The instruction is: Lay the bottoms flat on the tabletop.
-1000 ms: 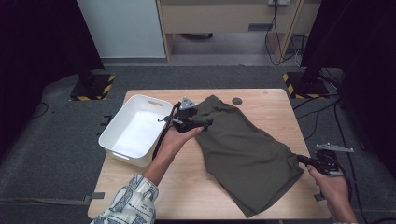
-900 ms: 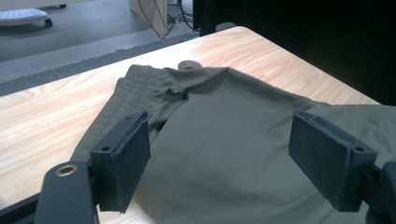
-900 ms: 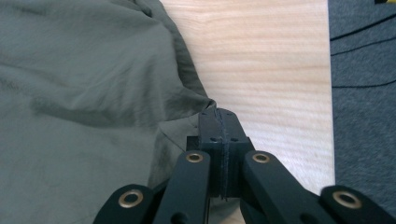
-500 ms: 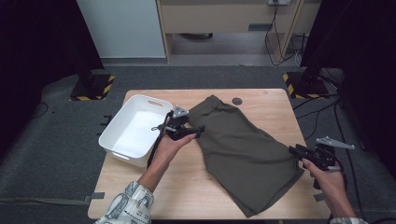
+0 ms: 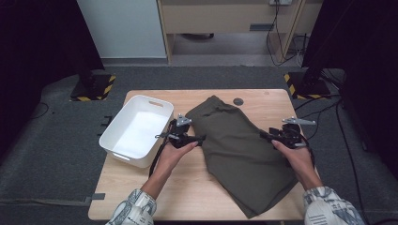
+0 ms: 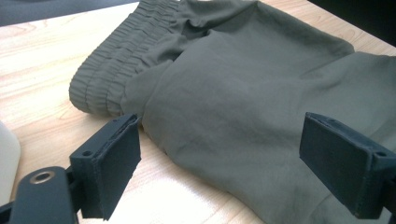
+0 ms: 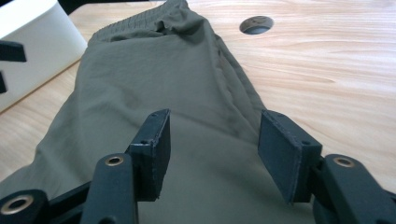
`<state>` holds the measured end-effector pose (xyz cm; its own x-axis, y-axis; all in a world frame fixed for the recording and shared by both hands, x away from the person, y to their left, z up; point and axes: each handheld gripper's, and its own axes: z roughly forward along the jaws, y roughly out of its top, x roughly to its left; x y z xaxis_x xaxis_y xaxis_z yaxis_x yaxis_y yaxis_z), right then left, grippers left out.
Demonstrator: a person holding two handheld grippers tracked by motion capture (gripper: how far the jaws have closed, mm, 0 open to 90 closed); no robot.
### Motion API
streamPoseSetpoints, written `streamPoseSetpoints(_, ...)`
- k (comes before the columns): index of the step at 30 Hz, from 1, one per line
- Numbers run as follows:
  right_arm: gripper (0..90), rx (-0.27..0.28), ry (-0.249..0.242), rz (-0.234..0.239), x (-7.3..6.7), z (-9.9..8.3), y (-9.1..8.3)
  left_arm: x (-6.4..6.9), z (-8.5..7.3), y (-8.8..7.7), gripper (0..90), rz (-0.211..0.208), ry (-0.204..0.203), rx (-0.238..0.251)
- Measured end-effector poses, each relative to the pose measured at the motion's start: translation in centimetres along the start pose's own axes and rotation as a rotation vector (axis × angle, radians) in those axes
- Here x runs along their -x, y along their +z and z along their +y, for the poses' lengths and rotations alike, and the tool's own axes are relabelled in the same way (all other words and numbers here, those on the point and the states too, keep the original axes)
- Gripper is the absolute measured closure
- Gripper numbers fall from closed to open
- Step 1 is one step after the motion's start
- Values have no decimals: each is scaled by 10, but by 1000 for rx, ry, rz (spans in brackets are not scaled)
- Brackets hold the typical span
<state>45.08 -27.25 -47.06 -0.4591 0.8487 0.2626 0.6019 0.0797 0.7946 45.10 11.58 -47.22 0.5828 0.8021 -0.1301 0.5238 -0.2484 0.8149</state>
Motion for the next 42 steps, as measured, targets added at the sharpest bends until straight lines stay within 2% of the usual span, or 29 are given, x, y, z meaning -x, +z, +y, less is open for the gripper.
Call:
streamPoseSetpoints(7,460,-46,-35,-8,-10,16,35,1,-9,0,123,18,-12,-15)
streamPoseSetpoints(10,501,-46,-50,-13,-14,22,44,2,-14,1,125,25,-19,-14)
streamPoseSetpoints(14,517,-38,-91,-44,-17,27,56,3,-20,0,141,57,2,-19)
streamPoseSetpoints(18,474,-36,-121,-96,-17,33,69,6,-24,2,141,66,6,-31)
streamPoseSetpoints(20,455,-50,-134,-124,-17,34,76,7,-27,4,141,69,8,-42)
streamPoseSetpoints(23,446,-80,-149,-136,-16,35,86,9,-31,10,142,66,10,-58)
streamPoseSetpoints(25,452,-100,-165,-152,-15,35,93,11,-33,14,166,60,29,-77)
streamPoseSetpoints(28,483,-120,-163,-162,-11,34,101,16,-37,20,172,58,53,-94)
streamPoseSetpoints(30,537,-144,-171,-161,-8,32,107,18,-38,25,199,44,50,-98)
streamPoseSetpoints(32,568,-164,-172,-162,-6,29,112,19,-39,30,247,24,49,-110)
streamPoseSetpoints(37,667,-215,-195,-169,-4,20,121,21,-40,45,367,11,54,-137)
streamPoseSetpoints(39,709,-226,-207,-161,-6,16,124,20,-40,51,427,3,61,-146)
streamPoseSetpoints(42,777,-218,-196,-155,-7,14,123,19,-37,57,473,3,75,-139)
